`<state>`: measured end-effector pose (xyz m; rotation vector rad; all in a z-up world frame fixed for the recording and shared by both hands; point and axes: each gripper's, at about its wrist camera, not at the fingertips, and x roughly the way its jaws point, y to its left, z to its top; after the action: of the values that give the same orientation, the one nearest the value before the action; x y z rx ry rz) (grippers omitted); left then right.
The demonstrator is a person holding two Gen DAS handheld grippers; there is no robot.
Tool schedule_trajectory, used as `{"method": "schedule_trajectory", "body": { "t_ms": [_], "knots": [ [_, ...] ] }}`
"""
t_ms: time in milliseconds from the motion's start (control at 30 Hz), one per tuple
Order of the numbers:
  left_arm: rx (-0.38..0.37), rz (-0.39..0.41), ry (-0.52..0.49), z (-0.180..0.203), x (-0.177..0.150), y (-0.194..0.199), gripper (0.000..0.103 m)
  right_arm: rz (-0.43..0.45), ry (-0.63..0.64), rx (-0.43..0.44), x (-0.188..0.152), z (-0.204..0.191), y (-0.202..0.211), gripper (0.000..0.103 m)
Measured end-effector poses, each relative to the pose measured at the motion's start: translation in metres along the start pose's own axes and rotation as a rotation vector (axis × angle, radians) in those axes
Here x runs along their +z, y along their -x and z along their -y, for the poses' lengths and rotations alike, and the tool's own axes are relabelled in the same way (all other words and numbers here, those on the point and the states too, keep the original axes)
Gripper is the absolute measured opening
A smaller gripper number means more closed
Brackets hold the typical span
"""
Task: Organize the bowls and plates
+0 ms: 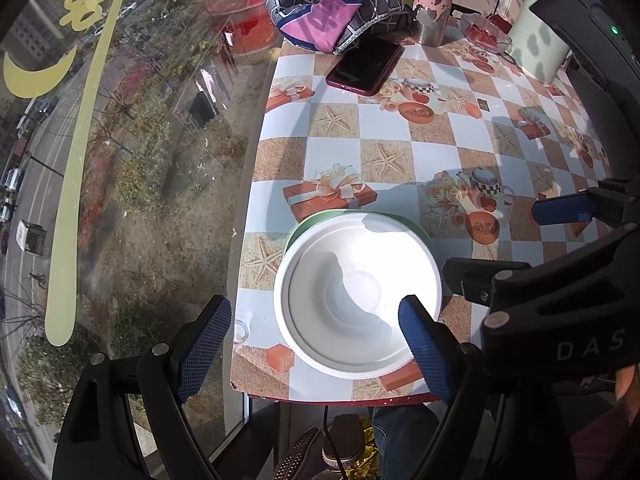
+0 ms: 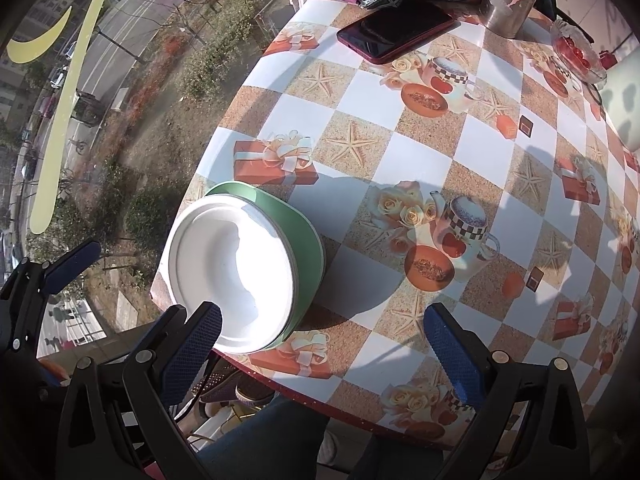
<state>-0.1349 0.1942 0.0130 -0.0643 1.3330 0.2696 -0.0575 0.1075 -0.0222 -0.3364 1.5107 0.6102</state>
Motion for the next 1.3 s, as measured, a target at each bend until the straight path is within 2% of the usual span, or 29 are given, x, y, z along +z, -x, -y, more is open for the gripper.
{"method": "schedule_trajectory", "body": {
  "t_ms": [667,1300],
  "knots": [
    [-0.042,-0.035,-0.019,0.001,-0.003,-0.001,0.088,0.031,0.041,-0.052,-0.001,-0.013,0.006,0.101],
    [-0.039,-0.058,-0.05,0.005,-0.005,-0.003,0.088,0.031,0.05,-0.067,-0.003,-0.016,0.006,0.101]
  ]
}}
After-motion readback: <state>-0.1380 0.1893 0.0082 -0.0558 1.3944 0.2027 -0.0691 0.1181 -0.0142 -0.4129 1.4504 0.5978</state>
